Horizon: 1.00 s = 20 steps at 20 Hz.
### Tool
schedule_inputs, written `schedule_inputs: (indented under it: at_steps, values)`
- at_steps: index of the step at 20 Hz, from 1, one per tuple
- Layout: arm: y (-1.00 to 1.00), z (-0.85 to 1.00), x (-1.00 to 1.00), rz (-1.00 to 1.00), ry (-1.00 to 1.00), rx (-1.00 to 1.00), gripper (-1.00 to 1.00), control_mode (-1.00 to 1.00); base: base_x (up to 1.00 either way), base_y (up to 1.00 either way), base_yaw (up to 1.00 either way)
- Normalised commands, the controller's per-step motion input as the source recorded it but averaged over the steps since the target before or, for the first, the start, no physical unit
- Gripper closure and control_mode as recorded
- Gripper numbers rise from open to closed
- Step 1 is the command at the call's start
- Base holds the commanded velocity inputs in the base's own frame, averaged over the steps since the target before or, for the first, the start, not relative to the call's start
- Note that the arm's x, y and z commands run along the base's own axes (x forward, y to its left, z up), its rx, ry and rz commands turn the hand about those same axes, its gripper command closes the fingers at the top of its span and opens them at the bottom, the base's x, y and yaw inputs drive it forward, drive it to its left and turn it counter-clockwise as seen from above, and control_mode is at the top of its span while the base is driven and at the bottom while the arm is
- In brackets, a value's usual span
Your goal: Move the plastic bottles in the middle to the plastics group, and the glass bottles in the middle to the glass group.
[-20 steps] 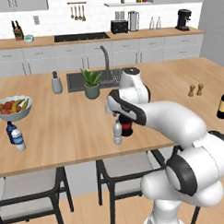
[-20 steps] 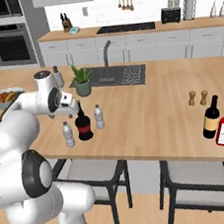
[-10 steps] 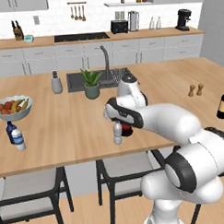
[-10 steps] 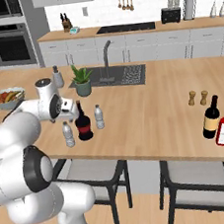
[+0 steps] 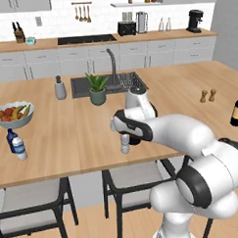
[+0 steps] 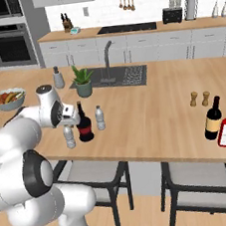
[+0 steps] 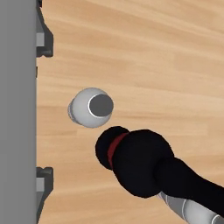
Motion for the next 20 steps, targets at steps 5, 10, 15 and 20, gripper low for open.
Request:
schedule_inputs:
  at_steps: [5, 10, 15, 20]
  values:
    - [0.07, -0.07, 0.02, 0.00, 0.00, 0.00, -1.00, -1.00, 0.00, 0.00, 0.00]
    - [0.07, -0.30, 0.07, 0.00, 0.00, 0.00, -1.00, -1.00, 0.00, 0.00, 0.00]
    - [0.01, -0.11, 0.04, 0.00, 0.00, 0.00, -1.00, -1.00, 0.00, 0.00, 0.00]
    - [0.00, -0.02, 0.16, 0.00, 0.00, 0.00, -1.00, -1.00, 0.00, 0.00, 0.00]
